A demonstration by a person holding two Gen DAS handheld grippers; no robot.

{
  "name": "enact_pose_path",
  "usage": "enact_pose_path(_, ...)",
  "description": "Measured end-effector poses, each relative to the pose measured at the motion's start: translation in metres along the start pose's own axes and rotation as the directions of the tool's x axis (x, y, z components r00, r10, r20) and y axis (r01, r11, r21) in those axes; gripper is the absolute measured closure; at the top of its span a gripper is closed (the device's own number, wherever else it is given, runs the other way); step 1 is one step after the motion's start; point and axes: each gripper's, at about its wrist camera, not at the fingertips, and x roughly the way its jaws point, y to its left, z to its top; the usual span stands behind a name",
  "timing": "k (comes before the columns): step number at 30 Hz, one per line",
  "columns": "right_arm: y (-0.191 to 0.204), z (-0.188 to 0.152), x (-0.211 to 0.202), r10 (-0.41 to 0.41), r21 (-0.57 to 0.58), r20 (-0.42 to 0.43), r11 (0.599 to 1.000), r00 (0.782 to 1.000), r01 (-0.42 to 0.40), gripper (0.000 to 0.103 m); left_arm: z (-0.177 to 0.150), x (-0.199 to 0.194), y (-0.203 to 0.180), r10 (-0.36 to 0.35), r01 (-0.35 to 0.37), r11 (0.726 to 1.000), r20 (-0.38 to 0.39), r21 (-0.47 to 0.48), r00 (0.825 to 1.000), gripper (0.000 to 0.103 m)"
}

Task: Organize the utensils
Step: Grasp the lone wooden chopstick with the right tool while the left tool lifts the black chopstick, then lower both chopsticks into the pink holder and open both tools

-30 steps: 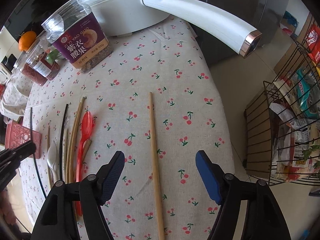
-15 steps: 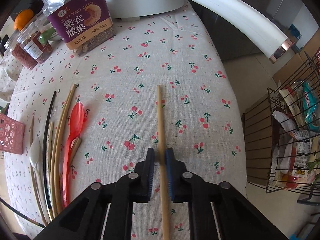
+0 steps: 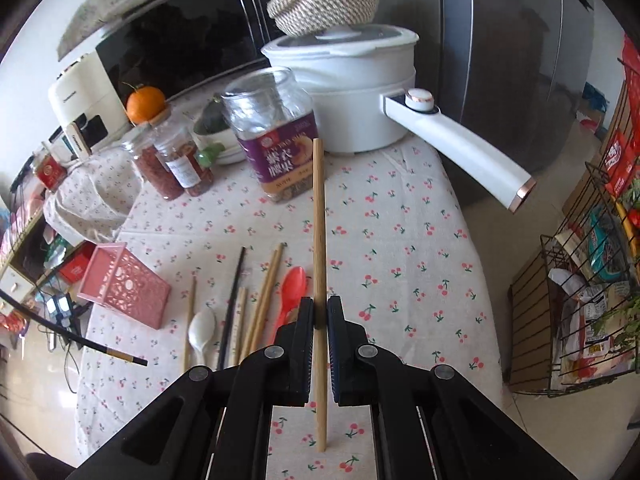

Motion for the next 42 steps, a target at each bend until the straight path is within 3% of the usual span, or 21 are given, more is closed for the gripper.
enact_pose_path(3, 0.018, 0.003, -0.030, 0.036, -0.023, 0.094, 0.999, 0.995, -0.034, 0.096, 0.011, -0.022, 0.009, 0.006, -0.003, 0.999, 0.109, -0.033, 0.994, 0.097)
enact_pose_path(7, 0.036, 0.010, -0.063, 0.085, -0.042, 0.210, 0.996, 0.974, -0.078, 0.096, 0.020, -0.043, 0.020, 0.050, -0.035, 0.997, 0.257, -0.064, 0.965, 0.097)
enact_pose_path(12, 0.056, 0.021, -0.090, 0.124, -0.070, 0.321, 0.992, 0.939, -0.107, 0.096, 0.025, -0.045, 0.035, 0.121, -0.097, 0.992, 0.335, -0.087, 0.935, 0.097)
enact_pose_path(16, 0.074, 0.025, -0.100, 0.194, -0.087, 0.343, 0.981, 0.919, -0.174, 0.096, 0.026, -0.019, 0.049, 0.147, -0.126, 0.988, 0.289, -0.088, 0.946, 0.097)
enact_pose_path(21, 0.100, 0.032, -0.102, 0.250, -0.120, 0.338, 0.968, 0.907, -0.222, 0.096, 0.023, 0.024, 0.073, 0.170, -0.151, 0.980, 0.147, -0.128, 0.974, 0.097)
enact_pose_path(26, 0.123, 0.048, -0.091, 0.348, -0.115, 0.292, 0.937, 0.891, -0.329, 0.096, 0.022, 0.055, 0.088, 0.139, -0.130, 0.977, 0.042, -0.168, 0.989, 0.097)
enact_pose_path(30, 0.148, 0.058, -0.072, 0.379, -0.132, 0.272, 0.925, 0.884, -0.356, 0.096, 0.022, 0.072, 0.095, 0.121, -0.123, 0.974, -0.021, -0.191, 0.992, 0.097)
enact_pose_path(35, 0.166, 0.064, -0.037, 0.385, -0.125, 0.224, 0.922, 0.895, -0.365, 0.096, 0.023, 0.084, 0.101, 0.127, -0.135, 0.971, -0.051, -0.196, 0.991, 0.097)
enact_pose_path(42, 0.170, 0.068, 0.014, 0.335, -0.115, 0.141, 0.940, 0.932, -0.321, 0.096, 0.026, 0.092, 0.106, 0.094, -0.100, 0.975, -0.037, -0.200, 0.995, 0.097)
